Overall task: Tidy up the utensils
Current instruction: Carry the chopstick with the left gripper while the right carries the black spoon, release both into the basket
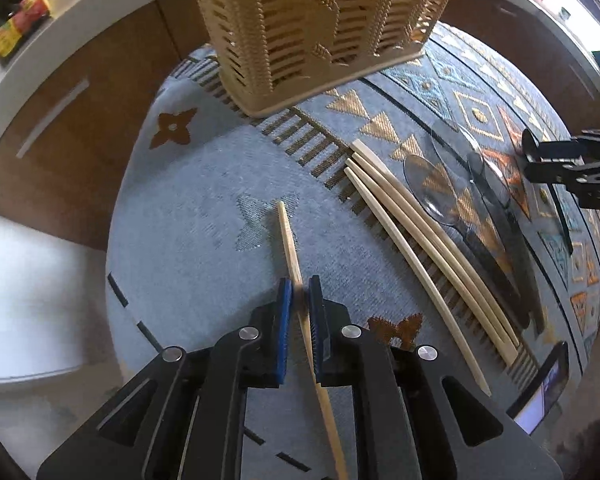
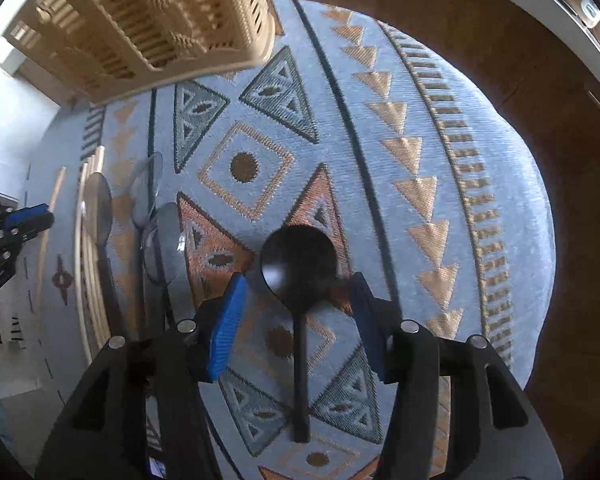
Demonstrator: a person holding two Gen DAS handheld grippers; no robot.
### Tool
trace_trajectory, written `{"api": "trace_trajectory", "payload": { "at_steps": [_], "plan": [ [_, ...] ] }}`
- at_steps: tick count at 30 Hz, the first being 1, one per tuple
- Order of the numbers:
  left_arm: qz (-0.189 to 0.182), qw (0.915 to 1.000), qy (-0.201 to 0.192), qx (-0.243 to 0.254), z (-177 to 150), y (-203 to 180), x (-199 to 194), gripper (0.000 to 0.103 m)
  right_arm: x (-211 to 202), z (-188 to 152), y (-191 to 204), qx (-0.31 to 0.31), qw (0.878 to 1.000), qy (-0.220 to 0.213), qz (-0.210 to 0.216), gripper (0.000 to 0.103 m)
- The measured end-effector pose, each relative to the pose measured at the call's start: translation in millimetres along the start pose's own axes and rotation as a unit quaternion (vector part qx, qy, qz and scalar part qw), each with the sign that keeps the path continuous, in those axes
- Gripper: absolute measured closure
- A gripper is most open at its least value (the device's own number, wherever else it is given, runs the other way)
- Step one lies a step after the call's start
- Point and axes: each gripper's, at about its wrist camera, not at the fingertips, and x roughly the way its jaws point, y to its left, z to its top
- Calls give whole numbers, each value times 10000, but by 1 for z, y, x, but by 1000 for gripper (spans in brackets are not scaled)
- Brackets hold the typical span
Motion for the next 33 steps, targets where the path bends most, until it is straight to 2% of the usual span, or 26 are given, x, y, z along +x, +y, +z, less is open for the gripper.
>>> {"api": "trace_trajectory", "payload": {
  "at_steps": [1,2,3,5,9,11,14,15,18,21,24,26,27,28,30,32,33],
  "plan": [
    [71,9999,11,100,0,-3,0,97,1,1,3,-48,10000,9,-81,55],
    [169,9996,7,205,0,-6,1,97,0,2,7,-99,9999,3,-107,64],
    [284,9991,-13,320,2,-9,2,98,0,6,14,-133,9999,15,-76,68],
    [366,9987,-95,354,0,-14,1,100,-1,9,20,-208,9996,22,-173,69],
    [61,9981,-618,-15,-7,-4,-6,100,-8,4,31,-243,9994,-237,-15,69],
    [-80,9932,-1079,-424,-13,9,-17,100,-26,-2,31,-237,9977,-624,102,69],
    [-501,9735,-1915,-1142,-26,33,-42,100,-56,-16,26,-227,9918,-1180,428,69],
    [-620,9621,-2298,-1327,-31,39,-56,100,-64,-19,25,-231,9897,-1323,488,69],
    [-682,9406,-2969,-1498,-30,42,-85,100,-93,-23,25,-231,9786,-1904,751,69],
    [-684,9162,-3649,-1511,-25,35,-119,100,-132,-20,22,-201,9578,-2615,1174,69],
    [-602,8872,-4336,-1459,-14,28,-155,100,-159,-10,25,-200,9375,-3155,1452,69],
    [-534,8639,-4786,-1476,-1,25,-178,100,-182,5,28,-156,9179,-3631,1592,69],
    [-485,8555,-4941,-1474,4,23,-185,100,-187,14,28,-123,9110,-3783,1635,69],
    [-361,8434,-5154,-1478,14,22,-195,100,-199,25,29,-27,8988,-4051,1677,69],
    [-244,8264,-5415,-1525,25,18,-206,100,-215,37,27,117,8825,-4403,1647,69],
    [-137,8090,-5643,-1640,40,18,-209,100,-221,56,25,276,8722,-4580,1695,69],
    [103,7969,-5801,-1684,48,17,-207,100,-221,67,26,341,8687,-4618,1756,69]
  ]
}}
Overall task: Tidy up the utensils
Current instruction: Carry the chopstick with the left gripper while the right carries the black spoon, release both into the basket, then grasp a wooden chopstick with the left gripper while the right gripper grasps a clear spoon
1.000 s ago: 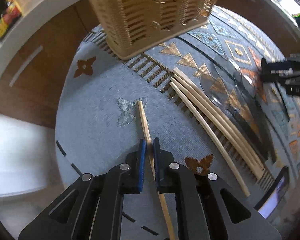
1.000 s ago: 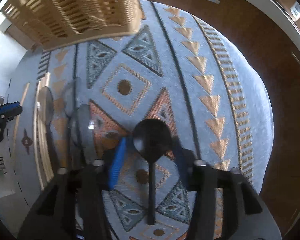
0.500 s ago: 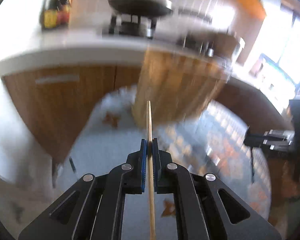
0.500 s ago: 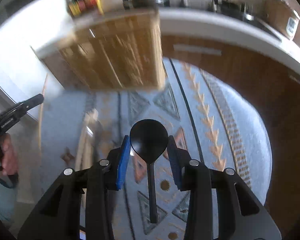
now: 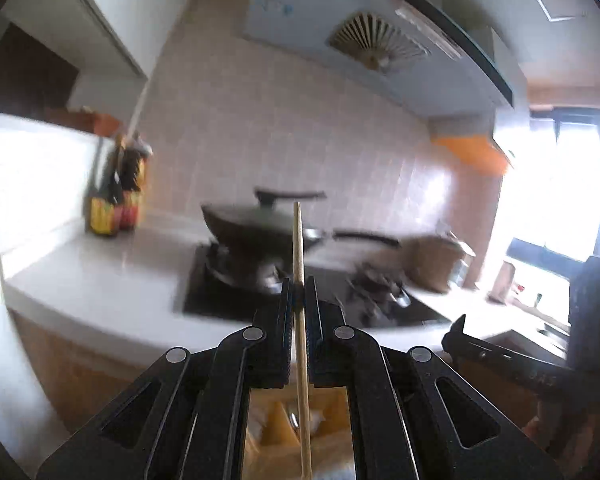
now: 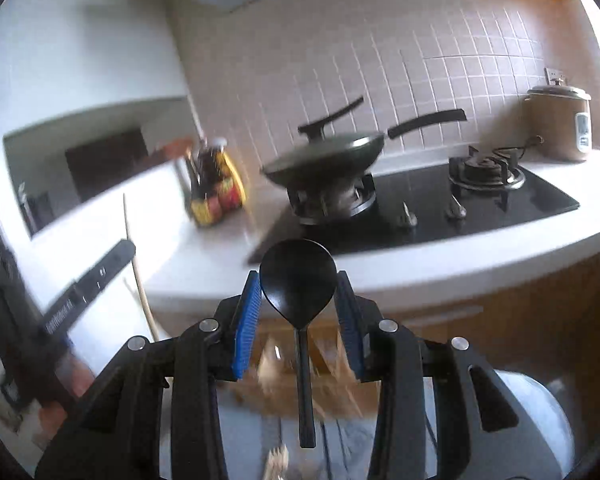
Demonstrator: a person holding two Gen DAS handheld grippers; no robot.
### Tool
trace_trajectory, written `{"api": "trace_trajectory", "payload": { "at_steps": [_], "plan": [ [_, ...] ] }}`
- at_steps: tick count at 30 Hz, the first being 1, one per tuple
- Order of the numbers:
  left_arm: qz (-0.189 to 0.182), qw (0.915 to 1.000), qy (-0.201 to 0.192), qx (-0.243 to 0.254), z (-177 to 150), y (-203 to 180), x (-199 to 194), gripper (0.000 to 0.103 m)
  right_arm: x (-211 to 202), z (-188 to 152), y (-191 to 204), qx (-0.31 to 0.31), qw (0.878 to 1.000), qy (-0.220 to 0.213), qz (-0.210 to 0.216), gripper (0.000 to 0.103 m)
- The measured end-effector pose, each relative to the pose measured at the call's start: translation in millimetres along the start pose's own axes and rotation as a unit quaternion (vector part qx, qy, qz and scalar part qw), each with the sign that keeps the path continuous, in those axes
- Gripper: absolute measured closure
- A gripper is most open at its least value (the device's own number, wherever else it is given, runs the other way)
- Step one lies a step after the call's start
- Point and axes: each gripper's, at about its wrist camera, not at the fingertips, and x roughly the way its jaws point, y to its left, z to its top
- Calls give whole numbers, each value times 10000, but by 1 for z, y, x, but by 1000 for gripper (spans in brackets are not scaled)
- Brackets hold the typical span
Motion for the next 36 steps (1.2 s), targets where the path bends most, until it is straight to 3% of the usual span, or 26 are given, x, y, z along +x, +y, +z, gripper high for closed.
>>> {"api": "trace_trajectory", "payload": {
  "at_steps": [3,7,17,20,23,28,31,34,36],
  "plan": [
    [352,9988,-278,210,-6,-3,19,100,24,9,1,97,9997,-208,78,69],
    [441,9989,-135,54,-25,6,49,100,57,5,12,-190,9990,-292,-283,69],
    [657,9972,-205,280,-51,14,52,99,91,-40,8,-396,9984,-76,-386,68],
    [639,9976,-104,260,-55,17,48,93,87,-45,10,-487,9979,-27,-415,67],
    [546,9984,35,169,-54,22,39,80,75,-47,11,-487,9983,23,-327,51],
    [412,9989,162,122,-39,27,7,78,38,-44,13,-408,9987,129,-294,51],
    [237,9991,281,205,-21,25,-20,66,8,-38,21,-440,9980,244,-382,51],
    [89,9978,613,247,-8,21,-40,64,-14,-35,28,-516,9955,615,-499,51],
    [-88,9936,1098,231,-8,19,-45,60,-22,-38,29,-478,9910,1104,-581,51]
  ]
}}
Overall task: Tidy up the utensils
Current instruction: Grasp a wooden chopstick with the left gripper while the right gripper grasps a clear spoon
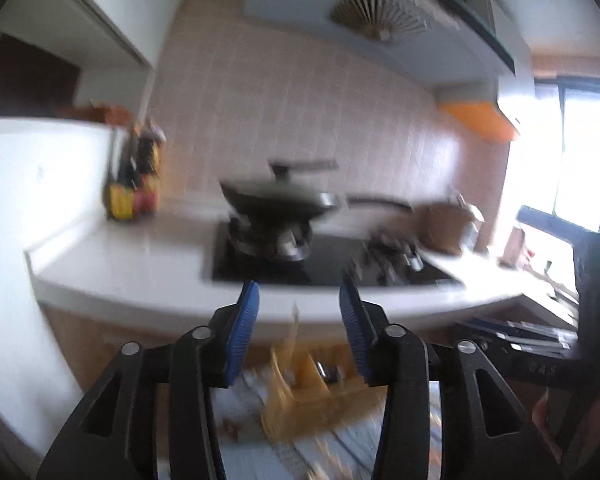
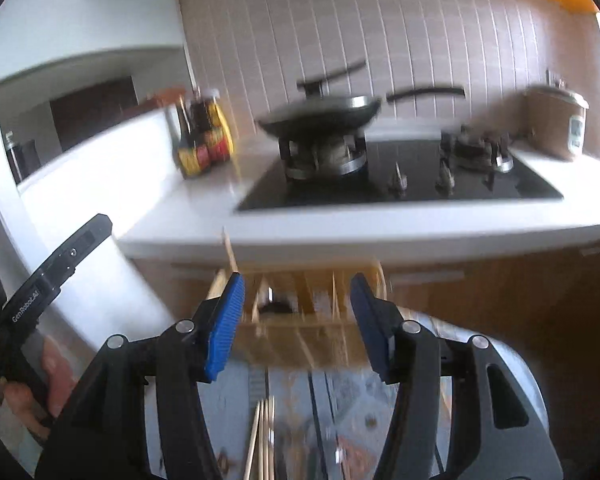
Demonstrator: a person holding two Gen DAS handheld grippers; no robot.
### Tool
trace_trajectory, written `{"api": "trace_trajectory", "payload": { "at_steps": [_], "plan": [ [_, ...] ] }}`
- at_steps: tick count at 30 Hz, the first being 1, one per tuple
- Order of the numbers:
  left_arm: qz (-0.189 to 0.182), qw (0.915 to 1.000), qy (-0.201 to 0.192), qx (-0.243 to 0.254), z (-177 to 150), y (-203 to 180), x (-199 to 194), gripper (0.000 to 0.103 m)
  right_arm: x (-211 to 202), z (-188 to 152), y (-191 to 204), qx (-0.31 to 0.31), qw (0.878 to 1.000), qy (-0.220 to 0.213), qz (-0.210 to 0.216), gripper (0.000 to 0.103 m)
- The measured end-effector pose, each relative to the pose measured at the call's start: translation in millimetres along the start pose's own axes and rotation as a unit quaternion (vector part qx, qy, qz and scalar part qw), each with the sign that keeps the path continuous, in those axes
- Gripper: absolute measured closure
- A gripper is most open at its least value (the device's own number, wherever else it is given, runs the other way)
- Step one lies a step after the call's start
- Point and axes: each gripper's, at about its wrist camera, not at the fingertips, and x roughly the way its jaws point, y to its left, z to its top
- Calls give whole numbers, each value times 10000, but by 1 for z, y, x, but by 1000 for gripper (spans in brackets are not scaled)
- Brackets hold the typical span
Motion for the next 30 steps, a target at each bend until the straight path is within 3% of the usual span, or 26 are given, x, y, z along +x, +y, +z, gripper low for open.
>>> {"api": "trace_trajectory", "payload": {
  "at_steps": [2,4,5,6,9,11,13,17,22,27,30],
  "plan": [
    [-233,9973,698,13,-10,-3,4,59,4,-8,-1,8,9986,526,-74,51],
    [-320,9889,1453,30,-30,-4,15,59,16,-24,-7,111,9925,1209,-117,51],
    [-384,9797,1967,11,-48,-4,25,59,25,-35,-11,197,9879,1536,-78,52],
    [-408,9740,2228,7,-59,-3,32,60,33,-48,-16,273,9831,1810,-68,52],
    [-515,9400,3373,-49,-119,1,57,61,54,-79,-27,412,9711,2347,-115,54],
    [-639,9256,3730,-67,-145,1,64,61,70,-102,-35,609,9603,2723,2,63],
    [-531,9172,3946,141,-170,-4,67,61,81,-119,-42,770,9523,2952,34,66],
    [-262,9131,4040,480,-192,-14,68,61,95,-136,-53,1050,9430,3156,132,66],
    [22,9071,4114,893,-203,-29,73,64,104,-132,-50,925,9472,3070,69,66],
    [267,9024,4044,1463,-211,-48,73,63,130,-124,-40,789,9435,3219,34,66],
    [242,9004,4041,1595,-212,-52,70,74,140,-125,-35,720,9418,3284,11,66]
  ]
}}
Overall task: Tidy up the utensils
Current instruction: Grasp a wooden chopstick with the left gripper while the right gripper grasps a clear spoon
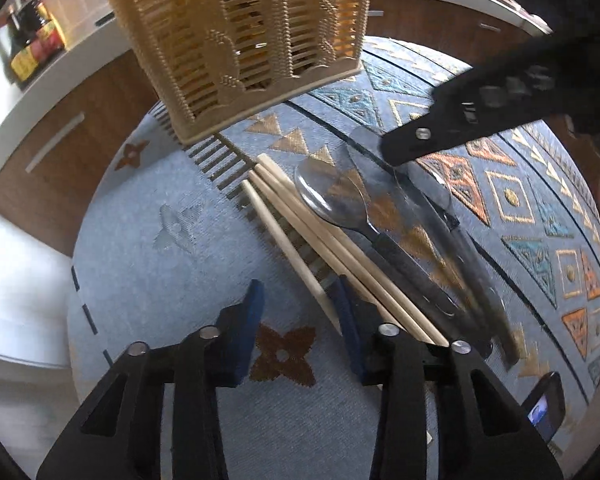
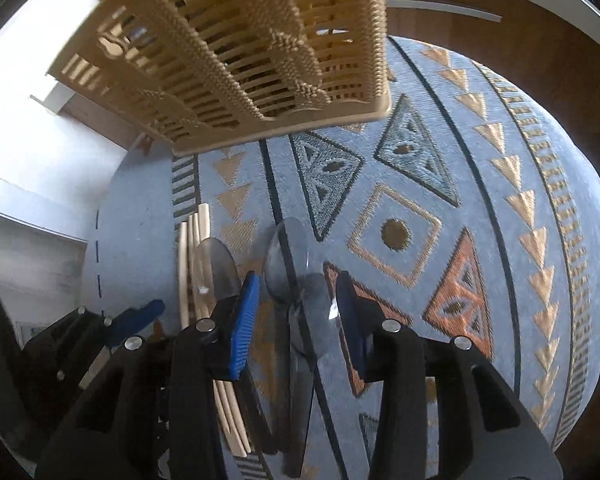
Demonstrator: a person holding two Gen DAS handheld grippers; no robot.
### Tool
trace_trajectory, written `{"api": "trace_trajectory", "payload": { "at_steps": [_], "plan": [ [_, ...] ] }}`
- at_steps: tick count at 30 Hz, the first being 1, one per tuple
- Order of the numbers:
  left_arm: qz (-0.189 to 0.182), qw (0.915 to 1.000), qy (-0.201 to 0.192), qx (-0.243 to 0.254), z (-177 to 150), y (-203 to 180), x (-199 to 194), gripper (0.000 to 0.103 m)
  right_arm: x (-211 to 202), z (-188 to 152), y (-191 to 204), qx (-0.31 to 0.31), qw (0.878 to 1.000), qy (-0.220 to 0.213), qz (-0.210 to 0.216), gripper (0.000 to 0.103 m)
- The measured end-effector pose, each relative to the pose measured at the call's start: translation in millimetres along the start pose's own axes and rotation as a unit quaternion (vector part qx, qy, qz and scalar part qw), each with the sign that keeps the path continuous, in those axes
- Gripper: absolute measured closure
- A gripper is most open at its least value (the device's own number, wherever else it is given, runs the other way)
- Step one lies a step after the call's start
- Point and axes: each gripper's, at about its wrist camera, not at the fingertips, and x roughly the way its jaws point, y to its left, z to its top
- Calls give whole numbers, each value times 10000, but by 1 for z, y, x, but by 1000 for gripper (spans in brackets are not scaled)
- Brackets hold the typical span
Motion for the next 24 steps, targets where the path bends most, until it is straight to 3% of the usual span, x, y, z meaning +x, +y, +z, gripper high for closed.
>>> {"api": "trace_trajectory", "payload": {
  "at_steps": [2,7,11,13,14,19,22,23,24],
  "plan": [
    [36,9999,40,88,-1,-2,-3,88,8,3,5,-32,10000,61,-5,66],
    [-21,9999,150,-12,0,3,-5,87,24,8,24,-274,9992,92,-271,66],
    [10,9997,149,-185,12,12,0,79,35,6,46,-486,9977,81,-462,66],
    [-22,9995,113,-280,15,16,0,82,40,5,56,-565,9970,41,-535,73],
    [-1,9994,95,-329,15,18,0,89,42,4,60,-619,9965,20,-557,79],
    [39,9986,-35,-527,11,29,-1,98,41,-5,80,-719,9961,-198,-467,84],
    [-208,9963,-138,-827,5,42,-5,100,32,-8,80,-639,9973,-242,-271,94],
    [-225,9955,-161,-902,3,46,-6,100,28,-10,82,-634,9973,-261,-246,102],
    [-222,9951,-197,-944,3,48,-7,100,27,-10,81,-631,9972,-278,-277,102]
  ]
}}
